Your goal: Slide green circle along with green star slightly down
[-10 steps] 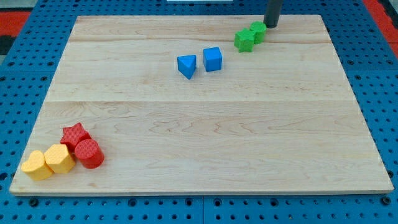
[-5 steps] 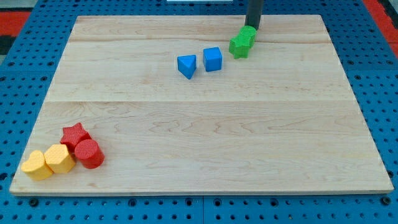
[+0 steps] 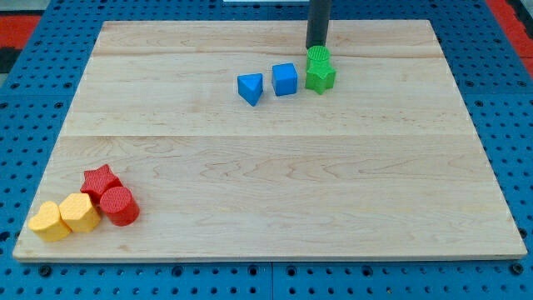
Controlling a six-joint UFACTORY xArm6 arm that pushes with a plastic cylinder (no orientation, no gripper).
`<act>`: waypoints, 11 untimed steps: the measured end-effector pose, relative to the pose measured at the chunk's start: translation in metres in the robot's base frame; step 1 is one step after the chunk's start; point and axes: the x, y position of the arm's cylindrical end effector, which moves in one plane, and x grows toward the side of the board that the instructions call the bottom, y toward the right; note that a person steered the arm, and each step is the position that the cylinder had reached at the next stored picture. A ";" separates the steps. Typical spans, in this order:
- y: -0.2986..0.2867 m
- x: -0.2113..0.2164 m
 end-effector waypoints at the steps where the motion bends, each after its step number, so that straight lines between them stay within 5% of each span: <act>1: -0.003 0.008; 11: 0.041 0.034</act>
